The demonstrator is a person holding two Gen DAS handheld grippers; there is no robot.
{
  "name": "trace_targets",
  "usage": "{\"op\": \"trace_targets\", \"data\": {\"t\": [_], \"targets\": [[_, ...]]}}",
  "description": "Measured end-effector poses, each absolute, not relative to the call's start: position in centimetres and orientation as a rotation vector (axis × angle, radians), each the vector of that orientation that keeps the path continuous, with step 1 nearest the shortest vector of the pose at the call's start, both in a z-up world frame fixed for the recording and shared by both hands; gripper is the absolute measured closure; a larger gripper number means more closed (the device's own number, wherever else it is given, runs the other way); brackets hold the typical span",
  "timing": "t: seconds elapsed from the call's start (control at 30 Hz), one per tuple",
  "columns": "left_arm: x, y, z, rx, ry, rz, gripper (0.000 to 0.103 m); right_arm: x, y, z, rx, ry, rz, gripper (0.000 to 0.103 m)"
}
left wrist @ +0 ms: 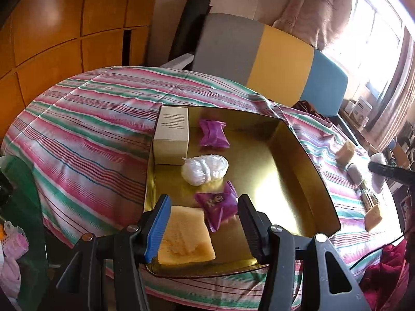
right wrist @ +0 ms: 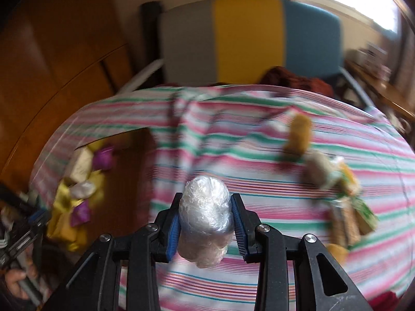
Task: Organize objects
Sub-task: 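Carry the wrapped white bundle with the right gripper into the tray and release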
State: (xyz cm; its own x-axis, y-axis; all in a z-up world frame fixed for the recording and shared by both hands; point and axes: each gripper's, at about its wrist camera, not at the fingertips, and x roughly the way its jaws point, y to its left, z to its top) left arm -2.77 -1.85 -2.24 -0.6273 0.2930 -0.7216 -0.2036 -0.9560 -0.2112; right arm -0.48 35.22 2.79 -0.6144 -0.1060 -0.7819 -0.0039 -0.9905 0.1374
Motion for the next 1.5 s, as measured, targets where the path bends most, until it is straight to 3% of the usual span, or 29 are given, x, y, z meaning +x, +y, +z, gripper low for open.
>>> {"op": "trace_targets", "data": {"t": [0.5,0.83,0.9,0.97,1.2,1.3,1.37,1.5], "targets": [[-2.4,-2.1,-1.5,-1.166,-0.111,2.668,0.049,-4.1,18.2,-5.0,1.424,-0.051,-2.356,0.065],[-2.6,-2.7,-1.9,-1.183,-0.141,2.673,0.049,-3.5,12.7,-8.6,1.454,-0.015,-2.186,0.064],[-2.7,-2.8,-1.9,-1.184,-0.144,2.677,0.047,-3.2,12.5,-8.7,1.441,-0.034,-2.153,0.056],[-2.7,-2.9,-2.0,-1.188,-0.147,2.68,0.046,-3.1,12.6,-8.6,1.433,-0.036,-2.157,0.041],[-2.6,-2.7,-2.0,-1.189,-0.135,2.683,0.045,-2.8,14.7,-7.1,1.402,-0.116,-2.207,0.031],[-2.6,-2.5,-2.0,-1.194,-0.128,2.683,0.045,-2.5,16.2,-6.3,1.395,-0.156,-2.246,0.022],[-2.6,-2.3,-2.1,-1.203,-0.124,2.68,0.045,-2.4,17.4,-5.8,1.386,-0.201,-2.275,0.012],[-2.6,-2.0,-2.1,-1.212,-0.122,2.667,0.045,-2.0,20.0,-4.7,1.367,-0.265,-2.336,0.003]]}}
